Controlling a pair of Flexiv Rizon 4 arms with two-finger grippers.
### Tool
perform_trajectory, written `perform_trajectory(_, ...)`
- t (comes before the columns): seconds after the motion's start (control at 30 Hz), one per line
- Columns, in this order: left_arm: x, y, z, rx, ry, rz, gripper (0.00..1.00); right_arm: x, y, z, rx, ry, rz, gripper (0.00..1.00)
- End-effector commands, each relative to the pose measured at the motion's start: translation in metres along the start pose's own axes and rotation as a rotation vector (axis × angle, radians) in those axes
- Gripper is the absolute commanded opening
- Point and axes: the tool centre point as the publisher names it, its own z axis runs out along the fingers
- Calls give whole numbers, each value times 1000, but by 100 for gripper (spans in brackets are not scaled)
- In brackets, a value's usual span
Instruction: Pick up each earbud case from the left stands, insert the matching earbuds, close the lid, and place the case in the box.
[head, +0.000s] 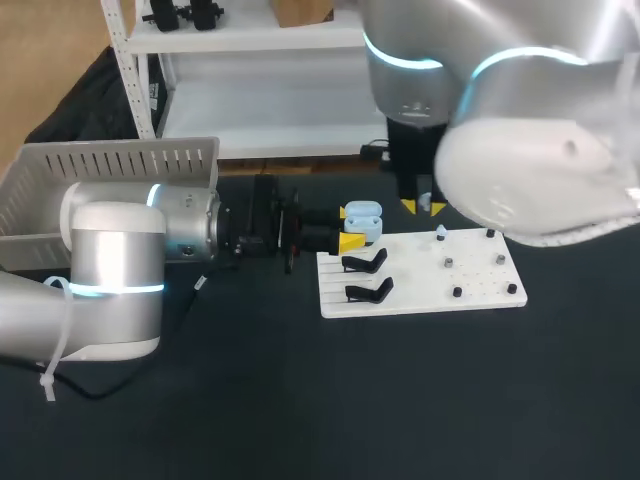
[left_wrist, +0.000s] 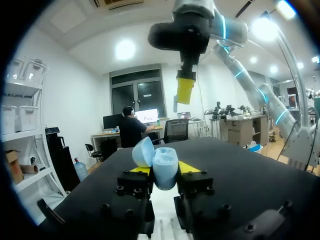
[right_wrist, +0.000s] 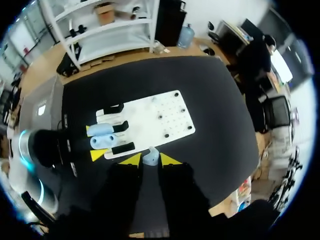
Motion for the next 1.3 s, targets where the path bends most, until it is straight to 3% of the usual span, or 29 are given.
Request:
perform_trajectory(0.03, 0, 0, 0, -2, -2, 1, 0, -1, 19, 5, 21, 86, 194, 0)
perform_trajectory(0.2, 0, 0, 0, -2, -2, 1, 0, 4, 24, 10, -7, 131, 201, 0)
perform_trajectory(0.6, 0, 0, 0, -2, -2, 1, 0, 4, 23, 11, -21, 123, 215, 0)
perform_trajectory(0.77, 0, 0, 0, -2, -2, 1, 0, 5, 35, 13, -71, 183, 293, 0)
perform_trajectory(0.87, 0, 0, 0, -2, -2, 1, 0, 5, 44, 11, -86, 166, 308, 0)
perform_trajectory(1.3, 0, 0, 0, -2, -2, 1, 0, 4, 65, 17, -14, 136, 334, 0)
